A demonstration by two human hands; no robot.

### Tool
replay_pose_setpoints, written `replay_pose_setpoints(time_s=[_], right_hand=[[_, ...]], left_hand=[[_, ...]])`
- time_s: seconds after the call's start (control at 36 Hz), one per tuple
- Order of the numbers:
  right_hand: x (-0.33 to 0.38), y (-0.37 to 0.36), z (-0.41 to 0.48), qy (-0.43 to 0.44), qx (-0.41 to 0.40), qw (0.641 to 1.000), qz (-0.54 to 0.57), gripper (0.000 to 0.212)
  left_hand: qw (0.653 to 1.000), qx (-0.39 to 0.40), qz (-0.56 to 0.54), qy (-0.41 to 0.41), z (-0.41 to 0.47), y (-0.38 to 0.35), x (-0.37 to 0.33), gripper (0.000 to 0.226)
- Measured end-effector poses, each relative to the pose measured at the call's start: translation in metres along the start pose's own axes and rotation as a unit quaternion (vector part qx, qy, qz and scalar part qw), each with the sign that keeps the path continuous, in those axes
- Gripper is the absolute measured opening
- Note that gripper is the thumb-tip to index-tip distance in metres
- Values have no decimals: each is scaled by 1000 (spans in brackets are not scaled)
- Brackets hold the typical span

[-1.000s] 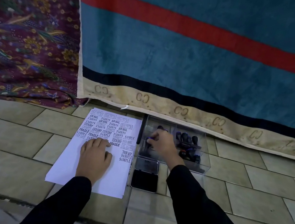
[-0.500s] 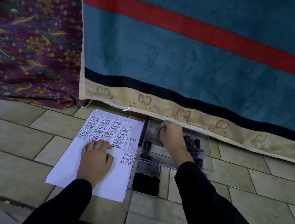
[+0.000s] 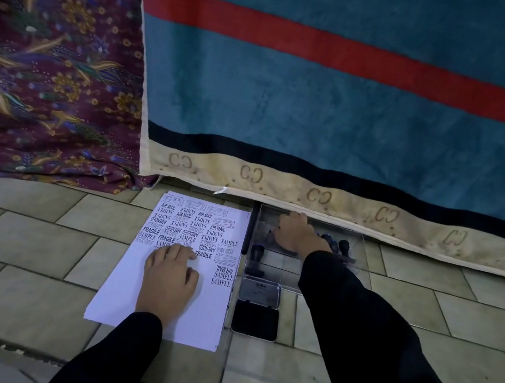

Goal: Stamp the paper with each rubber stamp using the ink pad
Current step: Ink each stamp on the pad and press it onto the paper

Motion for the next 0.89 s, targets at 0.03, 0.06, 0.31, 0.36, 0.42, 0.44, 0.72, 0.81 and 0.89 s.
replay_pose_setpoints(time_s=[0.03,0.06,0.31,0.36,0.42,0.44,0.72,0.81,0.89], right_hand=[[0,2,0,-9,14,1000,11,41],[-1,3,0,-14,23,999,16,43],[3,1,3,-51,22,997,49,38],[5,2,3,-55,5,997,45,36],[6,1,6,-46,-17,998,41,31],[6,1,8,-37,-29,998,41,29],[10,-5,13,11,-29,999,33,32],[10,-4,12,9,-32,999,25,34],[11,-4,12,0,-34,998,54,32]], left_hand=[[1000,0,0,1,0,0,0,36],[1000,-1,0,1,0,0,0,35],[1000,1,1,1,0,0,0,35],[1000,2,1,1,0,0,1,34],[1000,3,1,1,0,0,1,34],[1000,3,0,1,0,-1,1,34],[1000,2,-5,3,0,-1,1,31],[1000,1,-11,5,0,-1,1,29],[1000,0,-12,7,-1,-1,0,27]])
Point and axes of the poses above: each hand's wrist, its own z-axis towards the middle knuckle, its own y-axis out of the back of the hand, x = y × z, the point moved 1 cm from there along z, towards the middle knuckle, and after that the axes turned 3 degrees about y, right-handed, at the moved point
